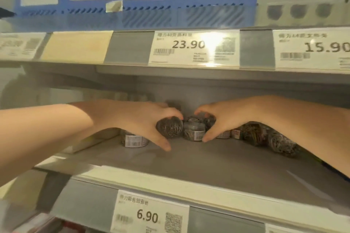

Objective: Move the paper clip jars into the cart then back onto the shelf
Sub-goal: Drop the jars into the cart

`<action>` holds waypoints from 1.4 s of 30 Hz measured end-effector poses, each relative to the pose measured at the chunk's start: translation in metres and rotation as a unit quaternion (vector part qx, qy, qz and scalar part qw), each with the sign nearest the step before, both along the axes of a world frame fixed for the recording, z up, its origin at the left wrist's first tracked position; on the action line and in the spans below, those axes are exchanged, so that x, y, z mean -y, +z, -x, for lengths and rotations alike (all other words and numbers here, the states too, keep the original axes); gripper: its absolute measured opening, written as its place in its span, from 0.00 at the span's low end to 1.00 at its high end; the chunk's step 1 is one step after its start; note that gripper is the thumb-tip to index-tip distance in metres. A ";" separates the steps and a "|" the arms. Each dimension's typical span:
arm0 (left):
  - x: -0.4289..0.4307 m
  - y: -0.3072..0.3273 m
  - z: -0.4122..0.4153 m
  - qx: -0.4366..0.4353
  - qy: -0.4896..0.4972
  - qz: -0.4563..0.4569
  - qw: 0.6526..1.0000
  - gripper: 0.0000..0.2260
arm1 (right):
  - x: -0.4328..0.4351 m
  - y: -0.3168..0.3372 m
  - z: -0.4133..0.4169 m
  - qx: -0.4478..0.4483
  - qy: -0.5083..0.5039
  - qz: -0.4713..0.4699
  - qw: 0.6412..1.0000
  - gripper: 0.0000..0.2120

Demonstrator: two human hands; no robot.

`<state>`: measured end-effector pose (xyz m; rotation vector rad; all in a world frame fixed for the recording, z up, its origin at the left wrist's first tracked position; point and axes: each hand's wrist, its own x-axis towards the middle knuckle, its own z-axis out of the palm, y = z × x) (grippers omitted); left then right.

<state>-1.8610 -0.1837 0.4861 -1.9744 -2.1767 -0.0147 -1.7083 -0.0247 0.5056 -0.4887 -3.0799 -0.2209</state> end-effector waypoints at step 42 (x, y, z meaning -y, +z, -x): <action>-0.007 -0.008 -0.045 0.000 -0.095 -0.083 0.992 0.22 | 0.052 -0.019 -0.048 -0.146 -0.032 0.093 0.984 0.18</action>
